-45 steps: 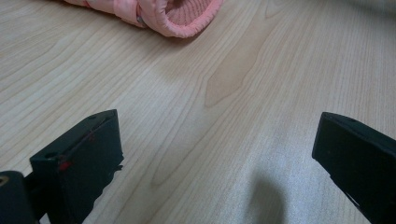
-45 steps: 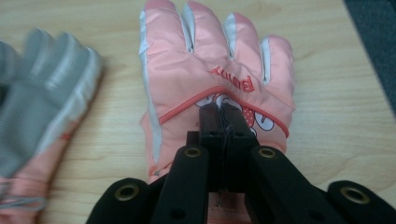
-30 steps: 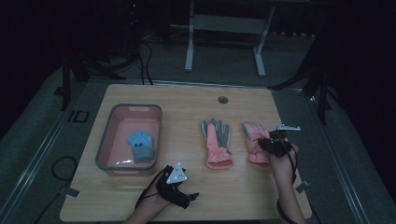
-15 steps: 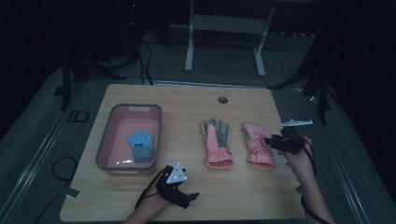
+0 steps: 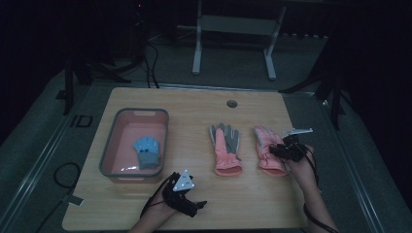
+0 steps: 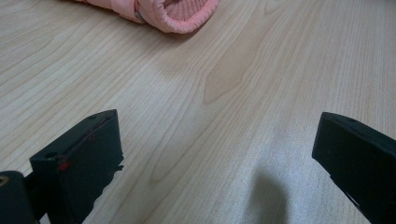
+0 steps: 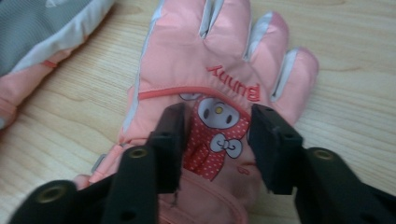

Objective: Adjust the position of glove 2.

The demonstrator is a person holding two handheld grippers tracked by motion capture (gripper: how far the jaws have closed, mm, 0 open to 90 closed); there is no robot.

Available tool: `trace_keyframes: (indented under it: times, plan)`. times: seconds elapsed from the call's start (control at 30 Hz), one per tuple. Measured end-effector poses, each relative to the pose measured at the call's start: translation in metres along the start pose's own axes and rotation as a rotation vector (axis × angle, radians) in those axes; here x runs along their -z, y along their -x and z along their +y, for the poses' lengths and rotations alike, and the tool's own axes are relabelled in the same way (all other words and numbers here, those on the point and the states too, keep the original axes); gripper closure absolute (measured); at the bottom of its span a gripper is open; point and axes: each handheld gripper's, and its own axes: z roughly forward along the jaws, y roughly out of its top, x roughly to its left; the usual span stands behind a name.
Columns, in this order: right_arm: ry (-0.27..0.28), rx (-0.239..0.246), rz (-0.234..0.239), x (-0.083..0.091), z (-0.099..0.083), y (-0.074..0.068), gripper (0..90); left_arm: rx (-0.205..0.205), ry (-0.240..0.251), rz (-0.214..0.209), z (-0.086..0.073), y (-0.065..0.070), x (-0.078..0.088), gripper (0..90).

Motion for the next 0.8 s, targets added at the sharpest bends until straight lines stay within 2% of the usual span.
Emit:
trace_keyframes:
  times: [0.13, 0.27, 0.47, 0.53, 0.63, 0.7, 0.8]
  plan:
    - [-0.005, -0.009, 0.037, -0.005, -0.003, -0.001, 71.6, -0.002, -0.001, 0.001, 0.0, 0.0, 0.0, 1.8]
    - [-0.002, 0.012, 0.038, -0.006, -0.005, -0.005, 83.1, -0.004, -0.003, 0.002, 0.0, 0.0, 0.0, 1.9]
    - [0.038, -0.024, 0.026, -0.002, -0.008, -0.006, 88.8, -0.002, -0.003, 0.004, 0.0, 0.0, -0.001, 1.8]
    - [0.059, -0.057, 0.028, 0.005, -0.007, -0.006, 89.4, 0.0, -0.001, 0.003, 0.0, 0.0, 0.0, 1.9]
    - [0.082, -0.047, -0.002, 0.019, -0.002, -0.011, 89.5, 0.0, -0.002, 0.003, 0.0, 0.0, -0.001, 1.9]
    - [0.095, -0.056, 0.0, 0.03, 0.004, -0.014, 89.5, -0.001, -0.002, 0.004, 0.0, 0.0, -0.001, 1.9]
    - [0.124, -0.067, -0.024, 0.047, 0.014, -0.019, 89.5, -0.002, -0.003, 0.004, 0.0, 0.0, -0.001, 1.9]
